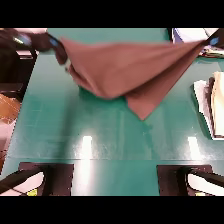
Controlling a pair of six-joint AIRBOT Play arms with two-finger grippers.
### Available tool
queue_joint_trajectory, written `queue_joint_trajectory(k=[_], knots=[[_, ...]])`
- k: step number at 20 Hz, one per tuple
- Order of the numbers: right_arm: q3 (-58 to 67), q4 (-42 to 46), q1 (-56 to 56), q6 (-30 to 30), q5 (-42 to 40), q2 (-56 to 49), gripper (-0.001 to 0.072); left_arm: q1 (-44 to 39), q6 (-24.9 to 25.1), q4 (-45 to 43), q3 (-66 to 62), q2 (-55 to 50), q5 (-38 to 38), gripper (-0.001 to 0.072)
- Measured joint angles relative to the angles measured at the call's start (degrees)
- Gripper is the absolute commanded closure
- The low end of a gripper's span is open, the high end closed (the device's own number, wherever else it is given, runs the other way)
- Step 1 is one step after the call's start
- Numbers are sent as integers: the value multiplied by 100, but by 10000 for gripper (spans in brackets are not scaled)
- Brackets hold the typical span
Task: Fold the shirts.
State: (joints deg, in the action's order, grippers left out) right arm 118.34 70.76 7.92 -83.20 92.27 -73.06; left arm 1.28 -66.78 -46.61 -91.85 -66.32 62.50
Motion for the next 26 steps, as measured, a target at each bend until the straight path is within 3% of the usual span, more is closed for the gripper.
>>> queue_joint_trajectory(k=[7,13,18,26], knots=[[-212,852,-2,-68,-1128,1390,698,-2,-260,-608,-1537,1648,-85,685],[614,1274,-2,-199,-1163,1165,699,-2,-505,-973,-2026,1797,-520,685],[645,1797,-2,-372,-745,365,699,-11,-754,-1556,-2085,767,-33,684],[-800,1943,0,-361,-614,-1429,695,-11,-1075,-1718,-2098,-2339,1296,681]])
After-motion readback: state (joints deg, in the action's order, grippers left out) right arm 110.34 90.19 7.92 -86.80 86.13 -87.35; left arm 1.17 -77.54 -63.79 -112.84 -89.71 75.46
